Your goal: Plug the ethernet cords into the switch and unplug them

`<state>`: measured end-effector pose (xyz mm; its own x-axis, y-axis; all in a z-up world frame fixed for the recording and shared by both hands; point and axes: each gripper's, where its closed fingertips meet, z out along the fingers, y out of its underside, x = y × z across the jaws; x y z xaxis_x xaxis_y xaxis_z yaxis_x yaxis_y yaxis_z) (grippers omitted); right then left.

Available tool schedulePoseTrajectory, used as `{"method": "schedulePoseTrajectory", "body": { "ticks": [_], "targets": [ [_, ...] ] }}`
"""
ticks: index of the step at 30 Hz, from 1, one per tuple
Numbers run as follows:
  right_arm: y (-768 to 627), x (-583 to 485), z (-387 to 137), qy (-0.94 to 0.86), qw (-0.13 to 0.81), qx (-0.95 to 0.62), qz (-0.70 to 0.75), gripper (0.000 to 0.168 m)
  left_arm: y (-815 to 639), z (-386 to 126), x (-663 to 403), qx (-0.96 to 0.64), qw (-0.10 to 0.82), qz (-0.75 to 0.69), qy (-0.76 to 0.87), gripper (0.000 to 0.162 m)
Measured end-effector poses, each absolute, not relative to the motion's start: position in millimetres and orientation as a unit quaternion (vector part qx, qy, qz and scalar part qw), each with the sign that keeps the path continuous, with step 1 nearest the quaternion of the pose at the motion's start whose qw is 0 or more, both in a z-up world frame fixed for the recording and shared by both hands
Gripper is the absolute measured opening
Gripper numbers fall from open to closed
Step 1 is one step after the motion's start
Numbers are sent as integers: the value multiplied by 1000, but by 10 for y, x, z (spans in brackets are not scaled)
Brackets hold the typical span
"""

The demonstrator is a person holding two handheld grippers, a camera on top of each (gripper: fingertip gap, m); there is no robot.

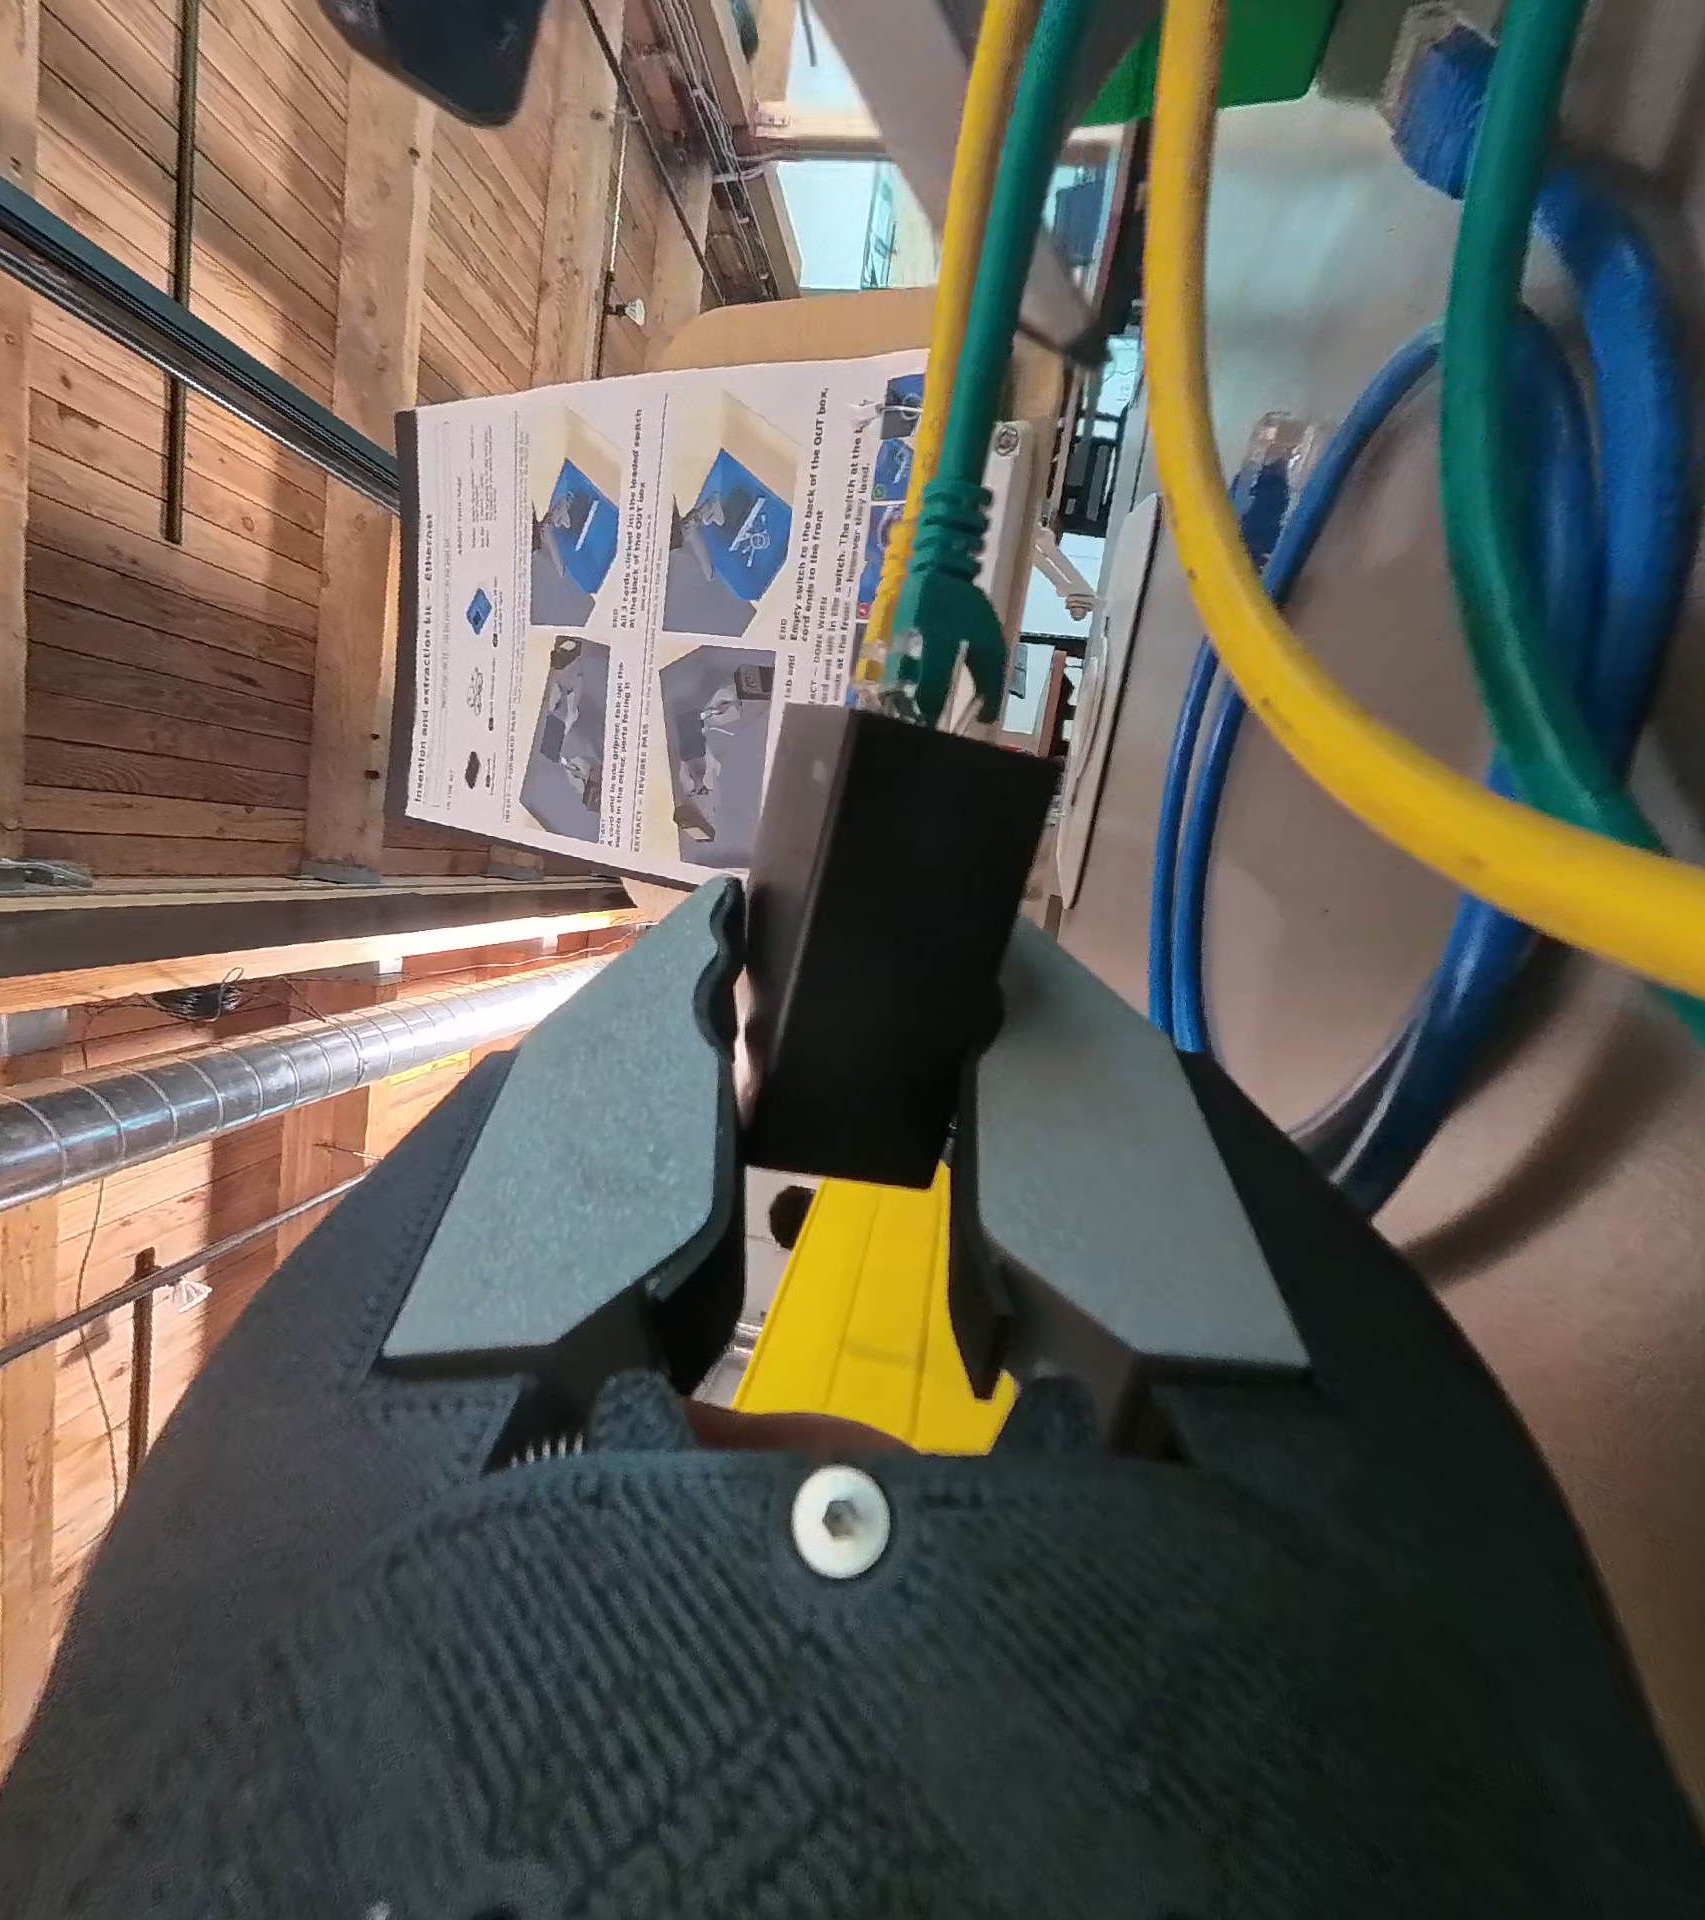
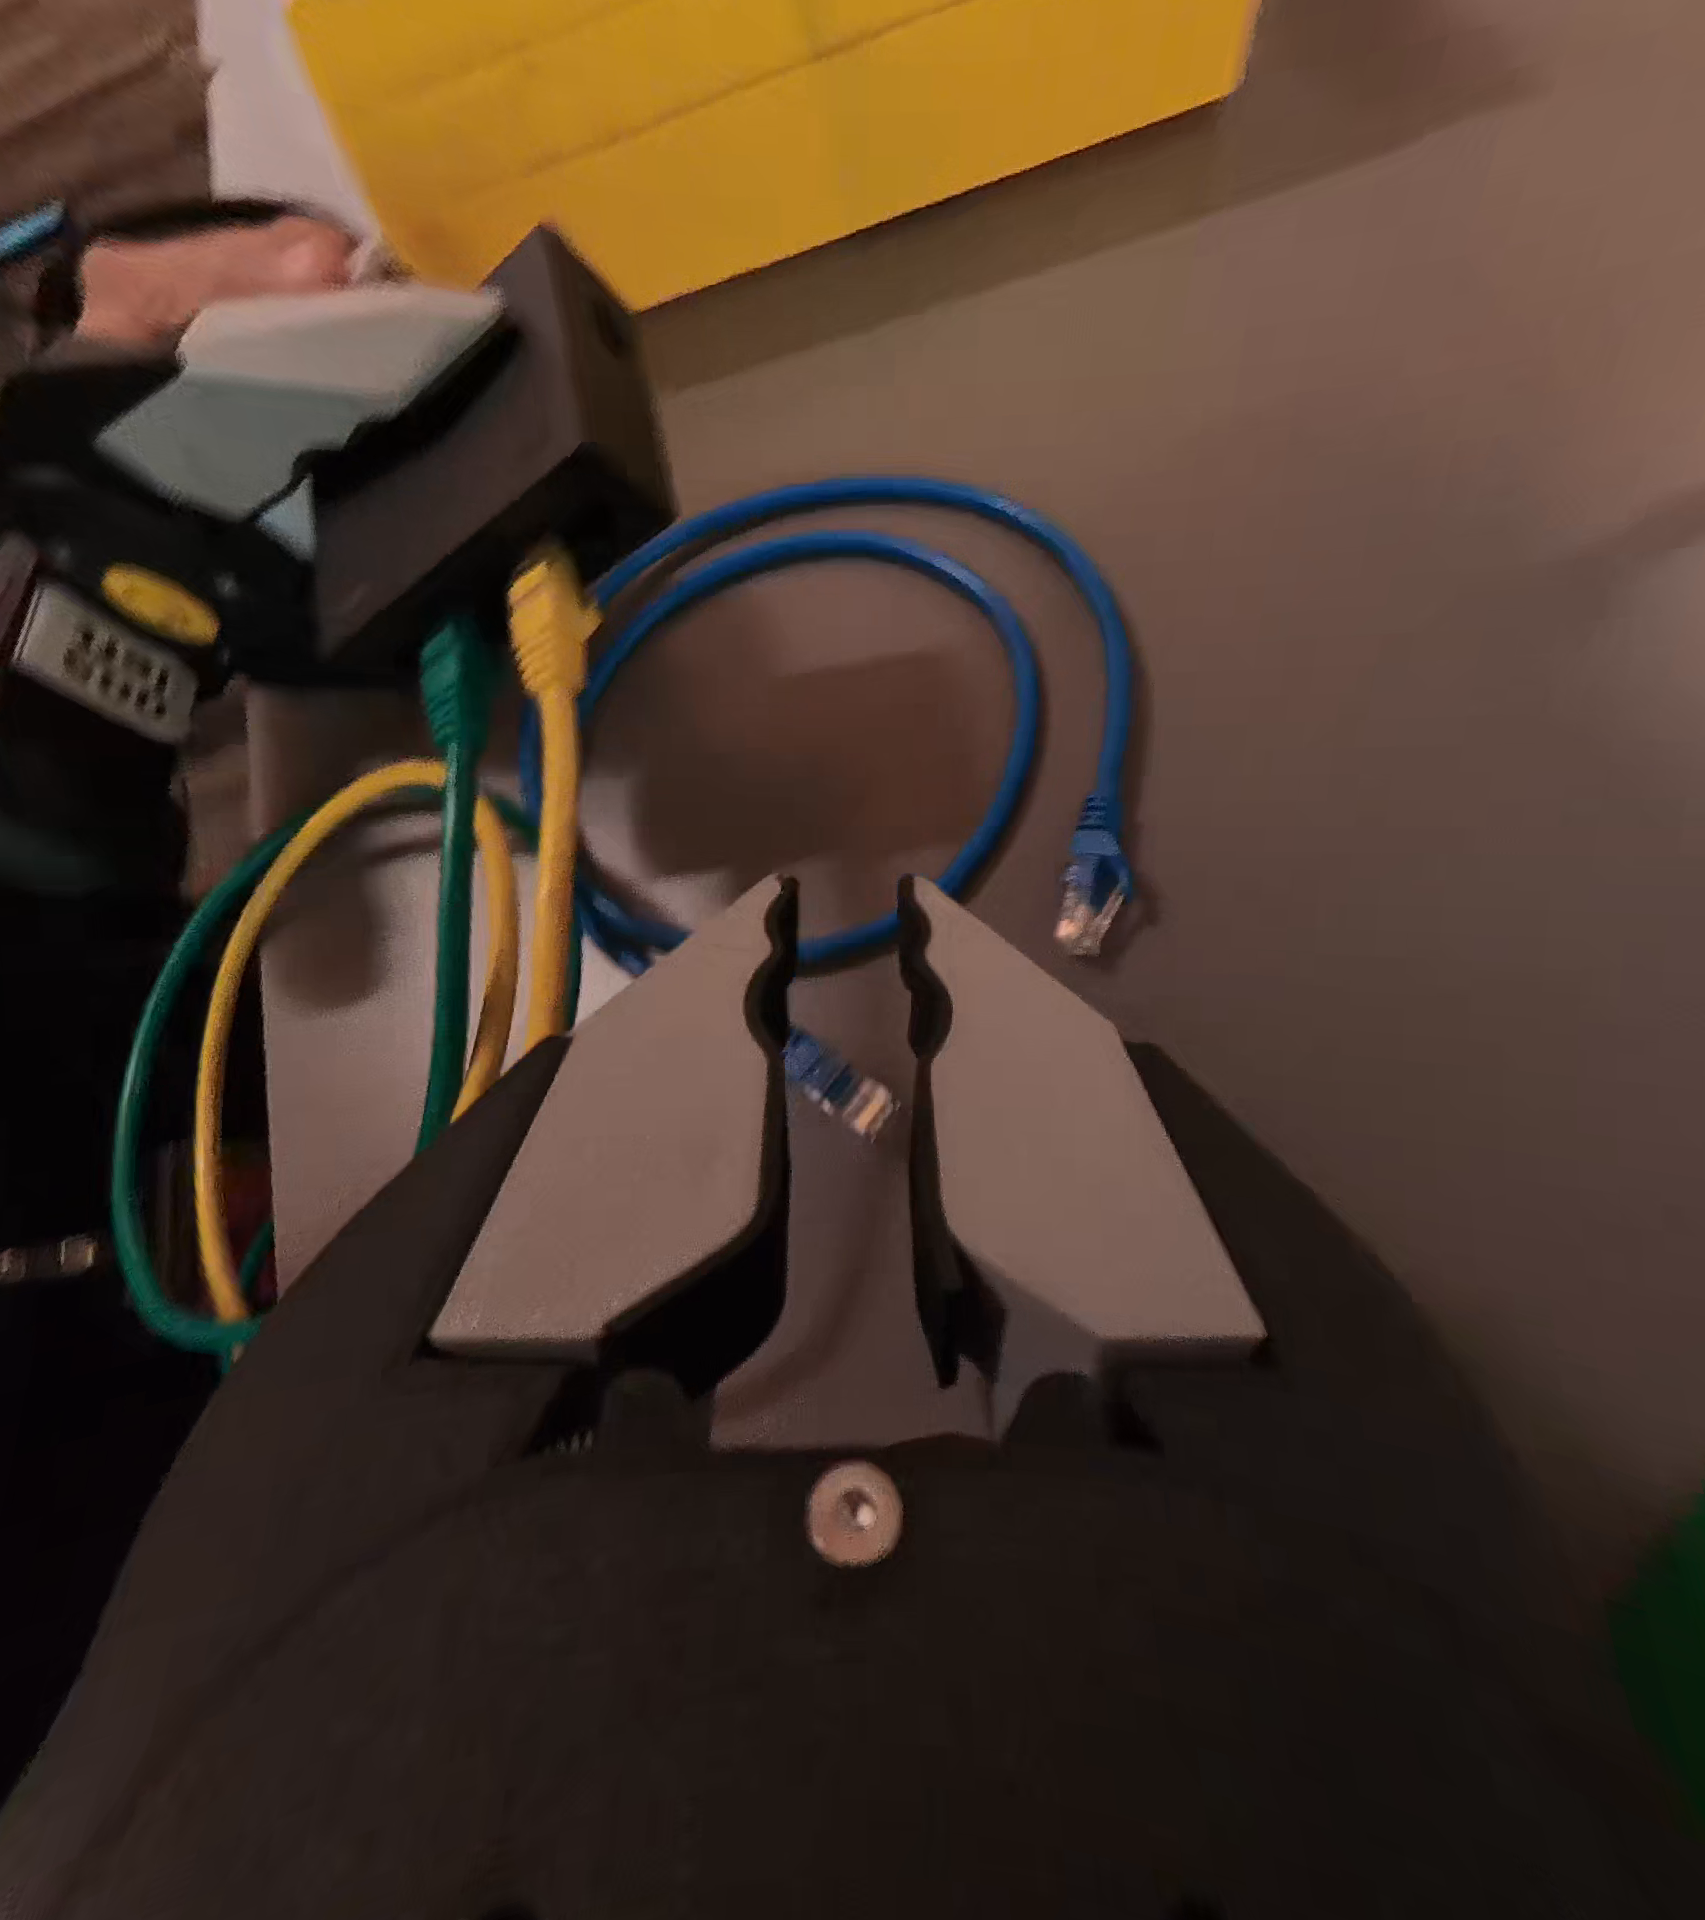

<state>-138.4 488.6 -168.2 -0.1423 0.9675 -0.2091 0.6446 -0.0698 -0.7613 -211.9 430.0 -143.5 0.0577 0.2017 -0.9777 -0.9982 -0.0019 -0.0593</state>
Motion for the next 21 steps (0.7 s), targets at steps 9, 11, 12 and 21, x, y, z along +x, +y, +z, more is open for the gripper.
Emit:
{"method": "schedulePoseTrajectory", "body": {
  "ticks": [9, 11, 12, 21],
  "targets": [
    [4621, -1123, -1860, -768, 215, -517, 310, 16, 4274, -1393, -2075, -452, 574, 531, 429, 39],
    [4560, -1116, -2035, -799, 207, -499, 265, 15, 4275, -1408, -2061, -450, 572, 531, 434, 39],
    [4565, -1109, -2142, -813, 203, -493, 234, 16, 4274, -1415, -2052, -449, 571, 530, 437, 39],
    [4567, -1356, -2279, -813, 240, -483, 218, 23, 4239, -1369, -2006, -439, 586, 524, 436, 38]
  ]
}}
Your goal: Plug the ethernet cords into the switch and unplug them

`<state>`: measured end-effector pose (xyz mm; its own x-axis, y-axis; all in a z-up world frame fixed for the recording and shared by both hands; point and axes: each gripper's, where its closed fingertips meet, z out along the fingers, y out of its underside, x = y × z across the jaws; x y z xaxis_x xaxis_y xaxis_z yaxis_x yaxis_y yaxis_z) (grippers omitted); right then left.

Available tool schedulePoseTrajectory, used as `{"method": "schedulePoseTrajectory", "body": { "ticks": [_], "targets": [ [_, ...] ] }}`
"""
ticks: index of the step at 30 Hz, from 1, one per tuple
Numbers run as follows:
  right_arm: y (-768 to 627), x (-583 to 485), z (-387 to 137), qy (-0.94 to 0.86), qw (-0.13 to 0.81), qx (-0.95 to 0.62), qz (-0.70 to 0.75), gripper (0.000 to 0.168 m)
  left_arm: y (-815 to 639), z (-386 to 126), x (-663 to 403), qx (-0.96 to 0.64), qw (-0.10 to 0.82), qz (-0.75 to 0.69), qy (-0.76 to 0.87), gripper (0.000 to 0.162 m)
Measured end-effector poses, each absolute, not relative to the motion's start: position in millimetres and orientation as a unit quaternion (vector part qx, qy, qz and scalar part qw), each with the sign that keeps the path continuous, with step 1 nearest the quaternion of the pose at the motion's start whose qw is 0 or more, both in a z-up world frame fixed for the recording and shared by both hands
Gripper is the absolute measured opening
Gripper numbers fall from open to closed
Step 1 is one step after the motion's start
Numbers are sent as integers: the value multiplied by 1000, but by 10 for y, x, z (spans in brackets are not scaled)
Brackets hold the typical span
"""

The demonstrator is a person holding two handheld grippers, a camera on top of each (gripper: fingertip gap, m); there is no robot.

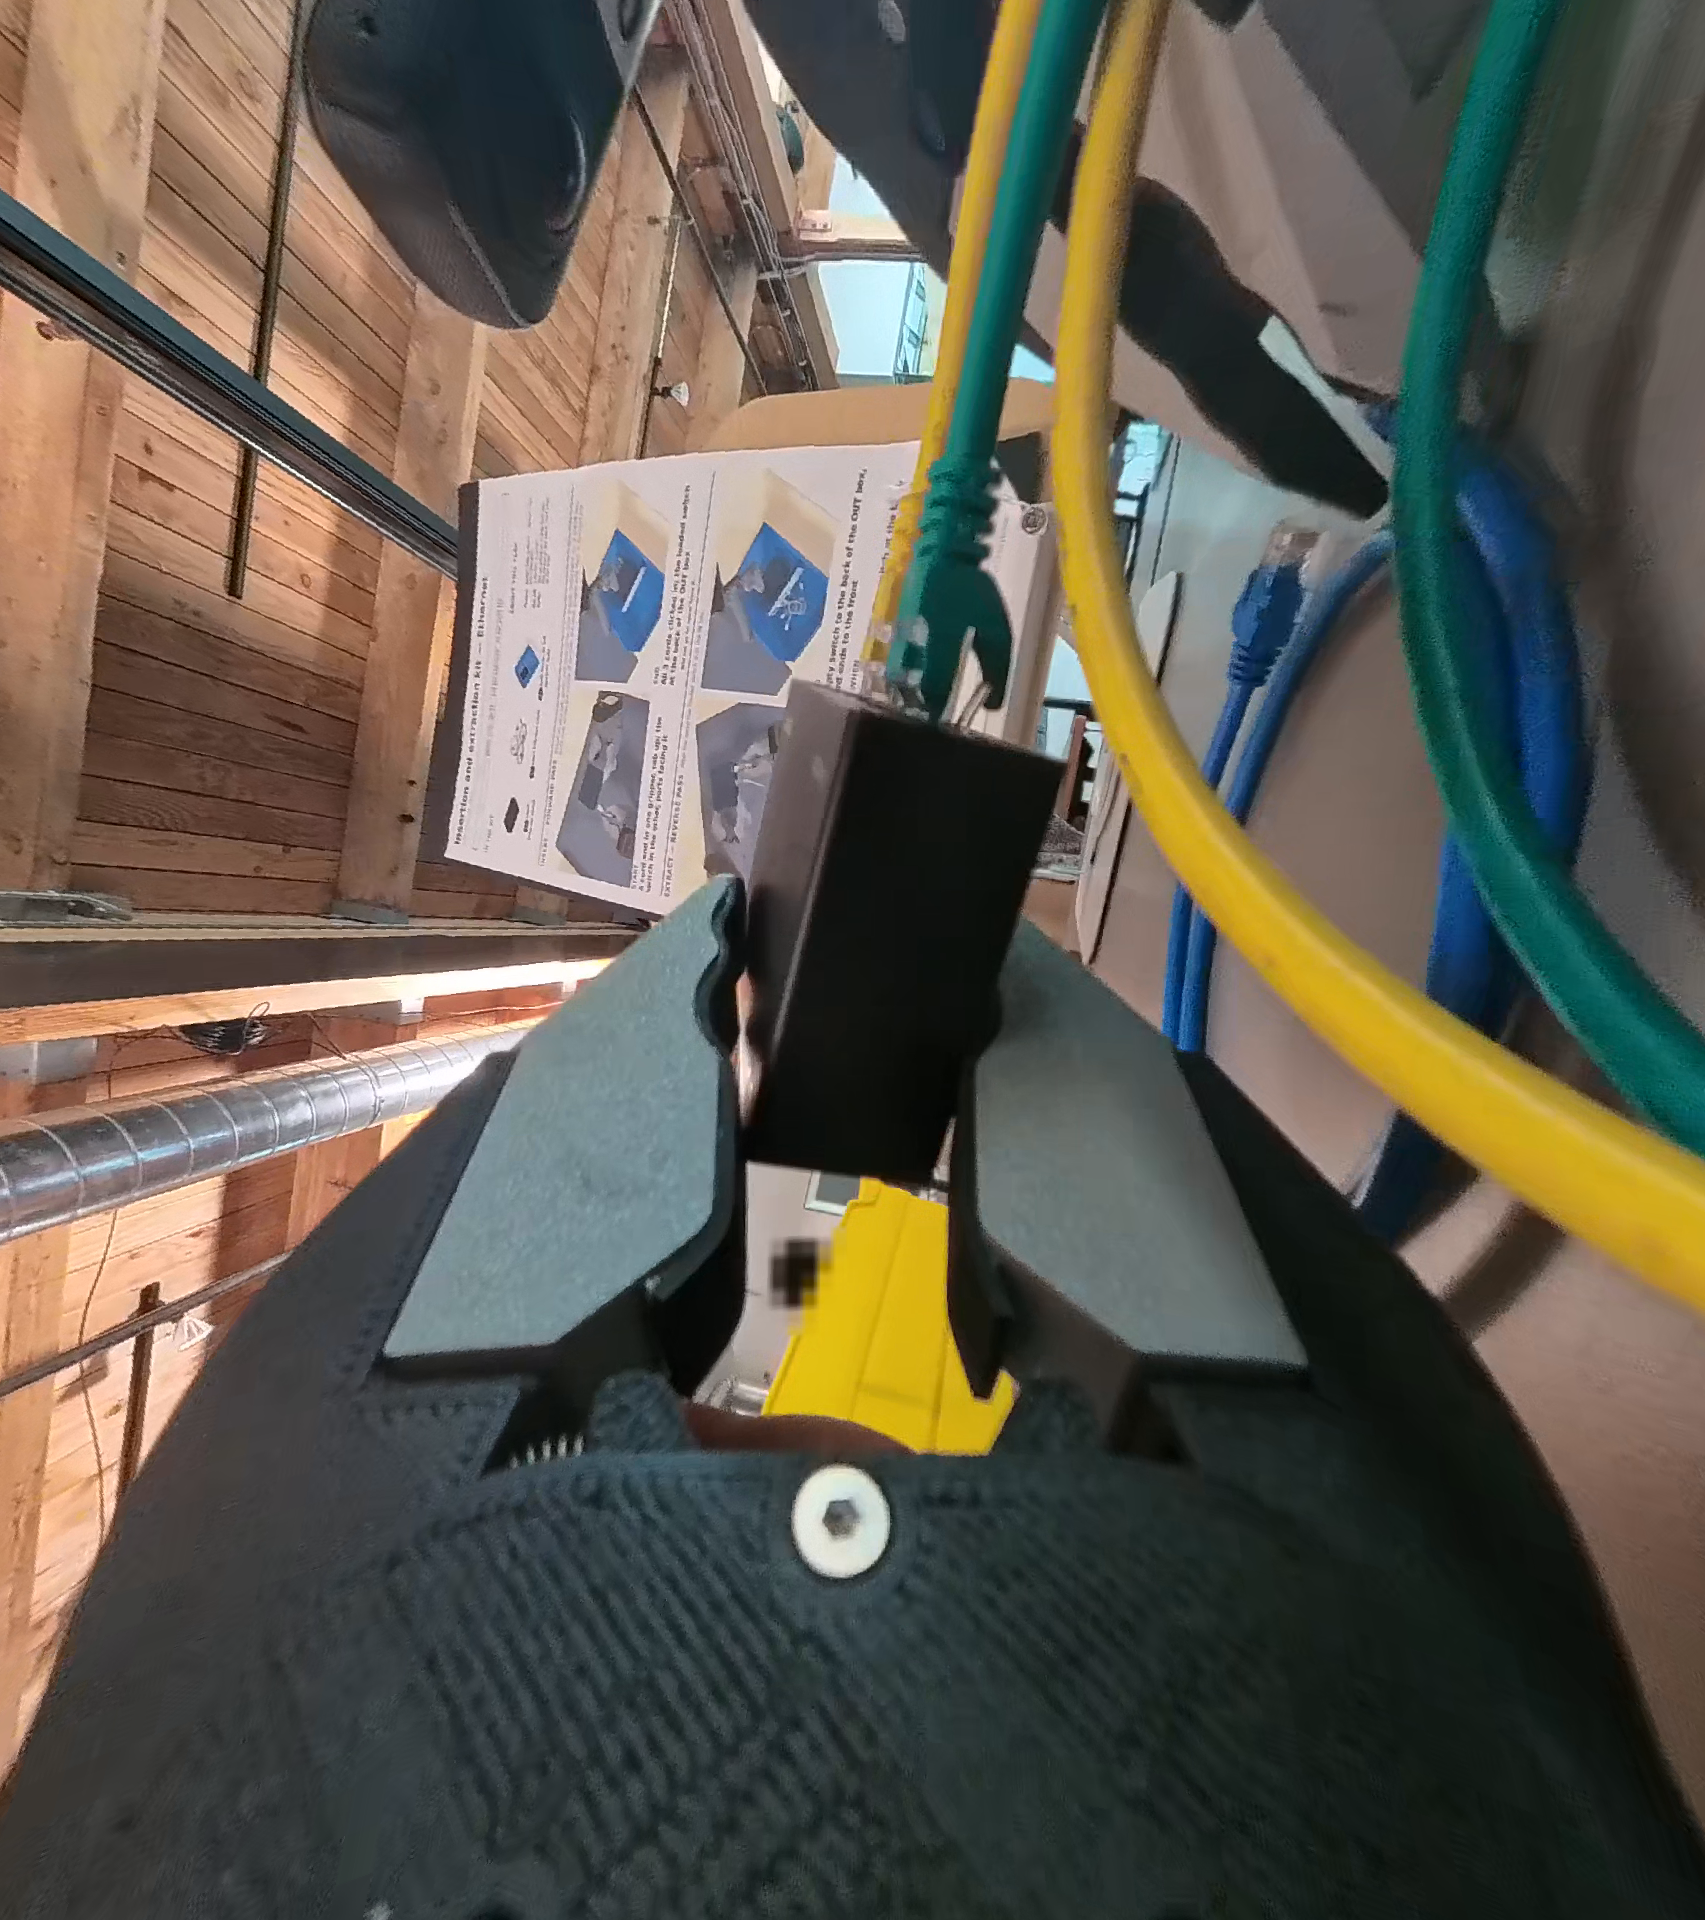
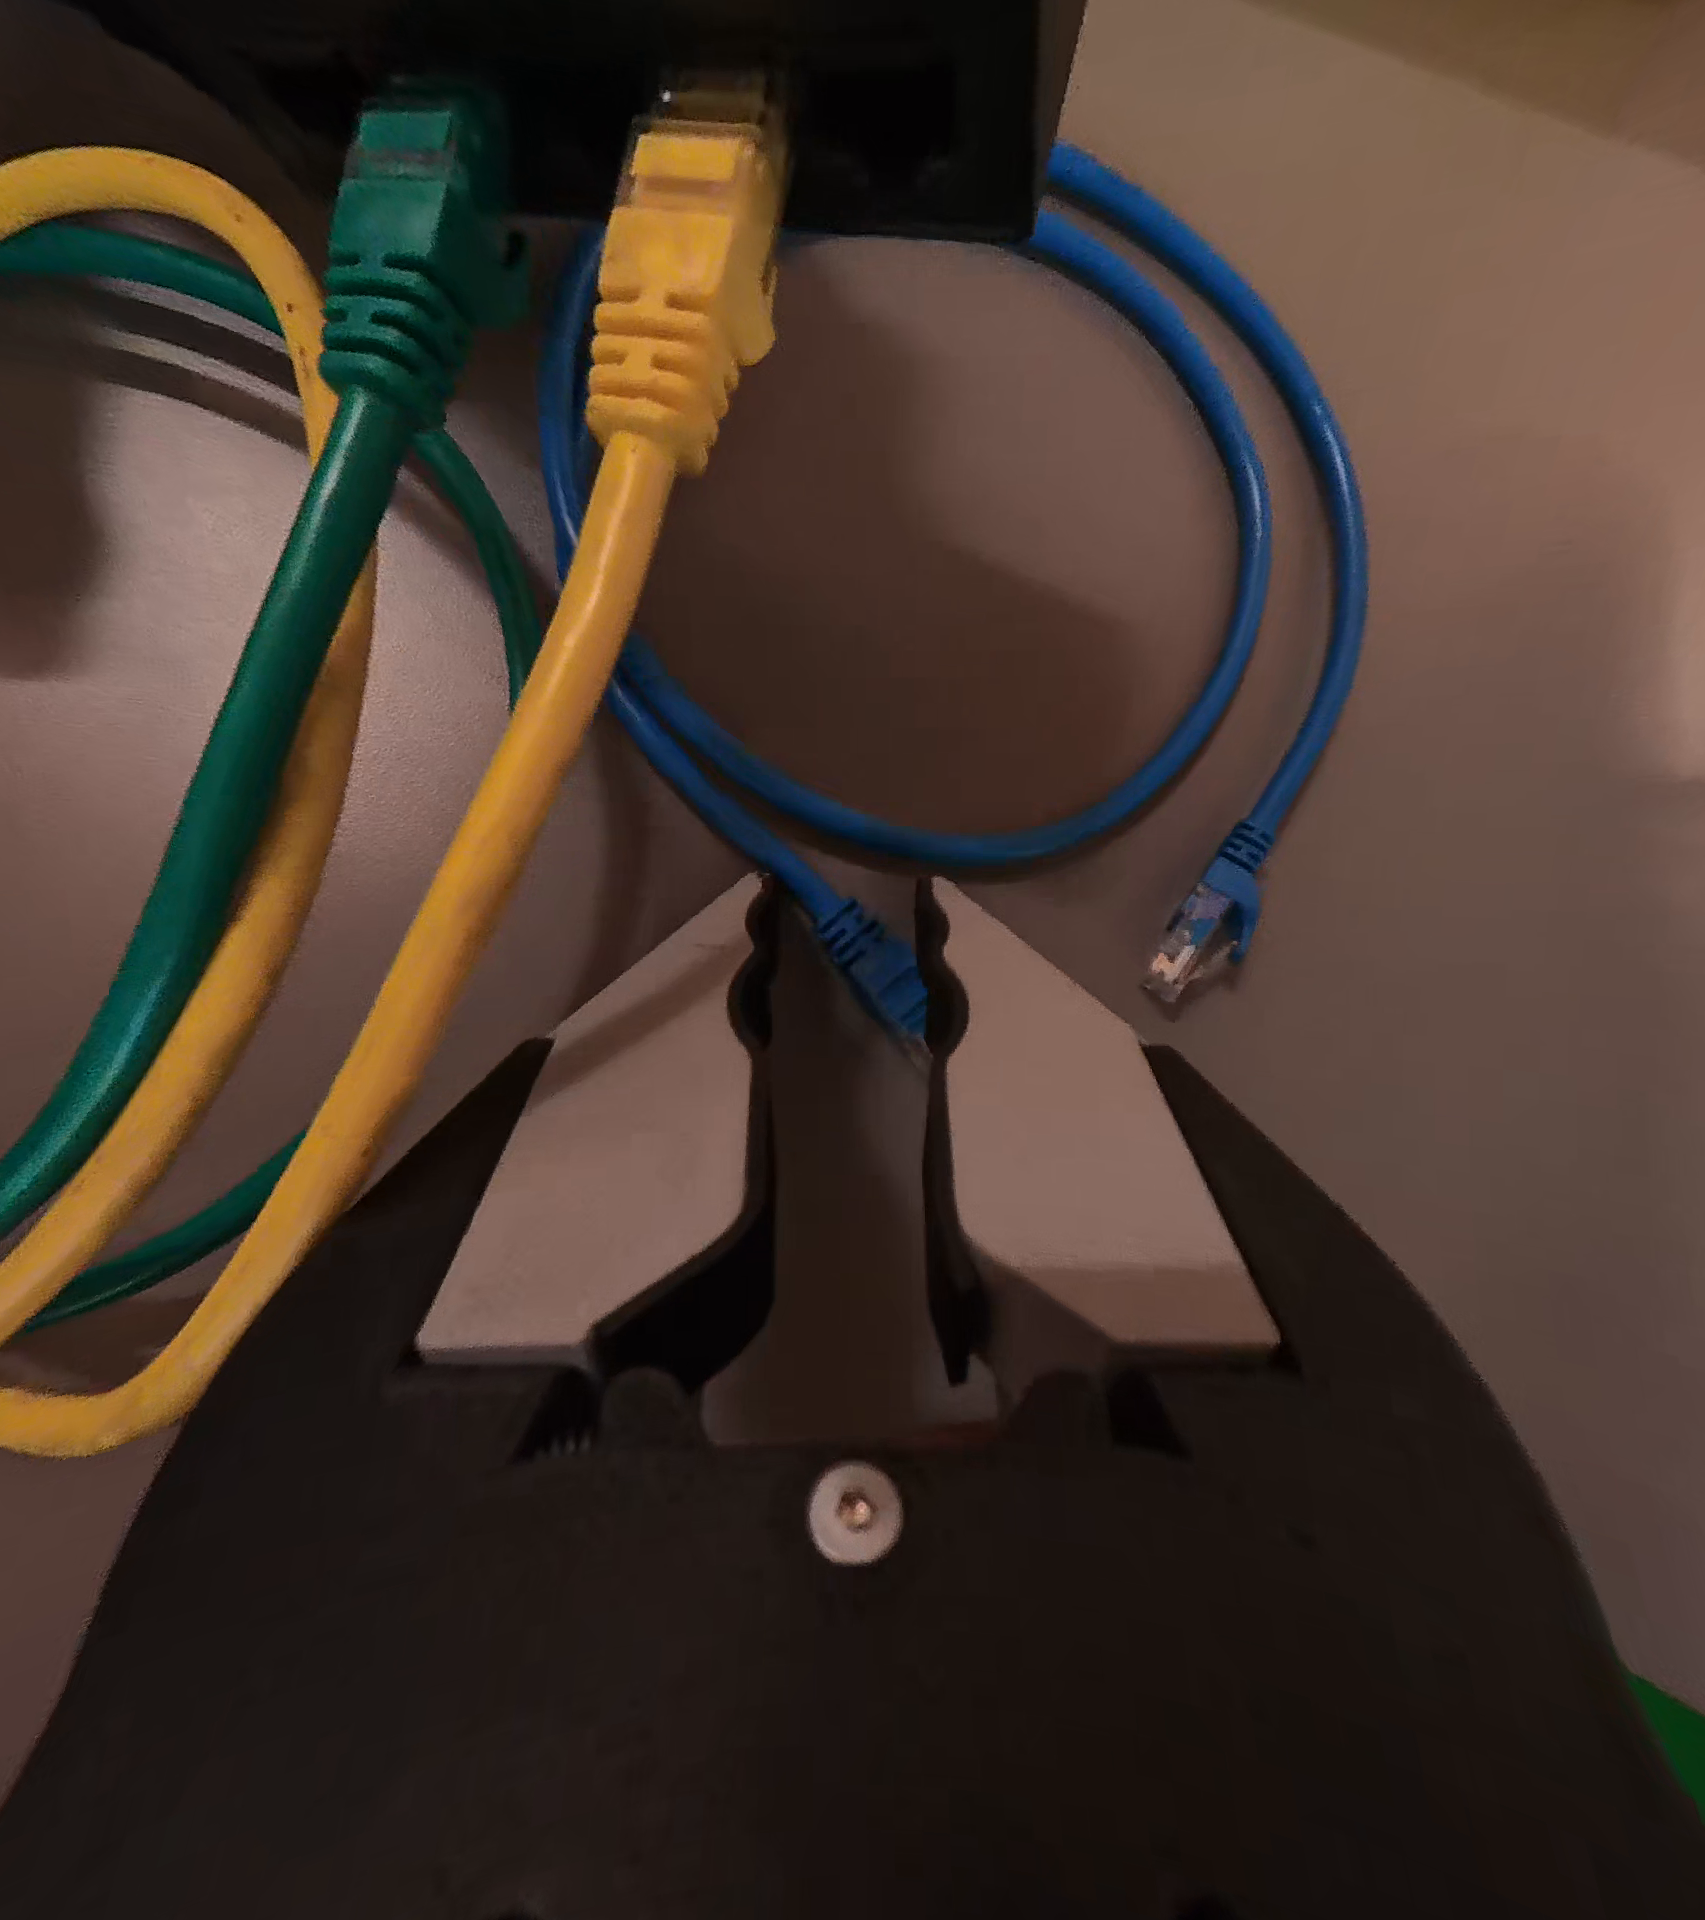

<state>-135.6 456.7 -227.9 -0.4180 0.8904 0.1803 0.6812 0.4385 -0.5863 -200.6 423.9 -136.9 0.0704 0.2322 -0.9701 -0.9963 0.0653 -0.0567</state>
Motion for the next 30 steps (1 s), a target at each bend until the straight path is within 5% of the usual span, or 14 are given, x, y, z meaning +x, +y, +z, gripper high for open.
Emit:
{"method": "schedulePoseTrajectory", "body": {
  "ticks": [8, 12, 16, 18, 30],
  "targets": [
    [5454, -1145, -2254, -714, 297, -632, 56, 16, 4252, -1326, -2098, -445, 580, 540, 417, 39],
    [5500, -875, -2294, -610, 209, -757, 105, 12, 4261, -1324, -2124, -449, 578, 541, 413, 39],
    [4713, -974, -2112, -638, 66, -704, 306, 15, 4257, -1303, -2126, -448, 583, 540, 409, 38],
    [4660, -1047, -1995, -641, 78, -686, 336, 15, 4255, -1302, -2131, -450, 584, 538, 408, 39],
    [4970, -813, -2133, -694, 135, -675, 210, 24, 4263, -1340, -2132, -453, 576, 540, 414, 39]
  ]
}}
